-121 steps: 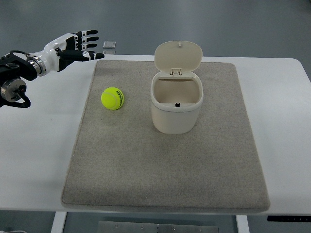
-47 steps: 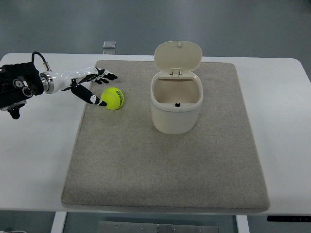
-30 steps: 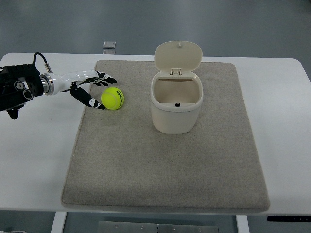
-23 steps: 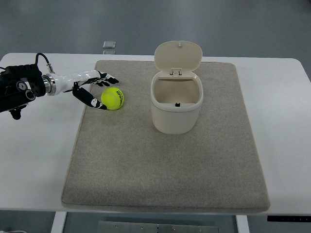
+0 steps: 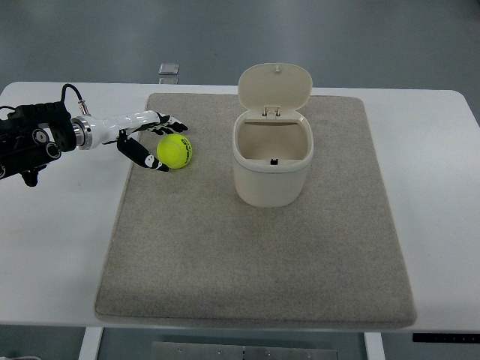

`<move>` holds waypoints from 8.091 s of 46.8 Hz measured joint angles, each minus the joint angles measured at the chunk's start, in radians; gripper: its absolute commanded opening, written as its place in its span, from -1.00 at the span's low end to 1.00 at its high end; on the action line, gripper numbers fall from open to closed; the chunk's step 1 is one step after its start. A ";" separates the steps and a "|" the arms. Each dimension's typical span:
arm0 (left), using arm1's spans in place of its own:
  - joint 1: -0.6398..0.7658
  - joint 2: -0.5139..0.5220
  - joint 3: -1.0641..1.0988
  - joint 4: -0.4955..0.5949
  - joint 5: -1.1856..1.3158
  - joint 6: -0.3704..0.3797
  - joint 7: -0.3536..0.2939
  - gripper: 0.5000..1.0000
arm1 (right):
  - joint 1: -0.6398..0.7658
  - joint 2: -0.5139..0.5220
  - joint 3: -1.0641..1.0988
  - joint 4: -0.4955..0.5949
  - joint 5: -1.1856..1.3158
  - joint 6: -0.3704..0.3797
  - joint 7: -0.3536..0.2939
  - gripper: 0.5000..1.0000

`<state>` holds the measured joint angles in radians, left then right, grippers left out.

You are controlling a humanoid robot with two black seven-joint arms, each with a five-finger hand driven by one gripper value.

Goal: Put tennis ball into box with left hand
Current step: 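Lower the left hand fingers around the side of the tennis ball, then close the left hand fingers to grasp the tennis ball, then lift the ball with the left hand toward the cream bin, then move the held ball over the open bin mouth with the left hand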

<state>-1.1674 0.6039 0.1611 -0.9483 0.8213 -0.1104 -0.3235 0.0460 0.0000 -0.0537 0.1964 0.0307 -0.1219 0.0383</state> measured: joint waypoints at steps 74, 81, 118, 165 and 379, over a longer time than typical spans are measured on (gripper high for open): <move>0.021 -0.044 -0.013 0.004 0.070 0.080 -0.003 0.40 | 0.000 0.000 0.000 0.000 0.000 0.000 0.000 0.60; 0.030 -0.044 -0.014 0.002 0.063 0.080 -0.002 0.33 | 0.000 0.000 0.000 0.000 0.000 0.000 0.000 0.60; 0.031 -0.045 -0.052 -0.005 0.050 0.078 0.006 -1.00 | 0.000 0.000 0.000 0.000 0.000 0.000 0.000 0.60; 0.040 0.000 -0.175 -0.109 -0.301 0.022 0.006 -1.00 | 0.000 0.000 0.000 0.000 0.000 0.001 0.000 0.60; 0.002 0.008 -0.283 -0.316 -0.344 -0.151 0.011 -1.00 | 0.000 0.000 0.000 0.000 0.000 0.000 0.000 0.60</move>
<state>-1.1658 0.6115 -0.1223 -1.2641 0.4775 -0.2610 -0.3128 0.0460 0.0000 -0.0537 0.1964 0.0307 -0.1216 0.0383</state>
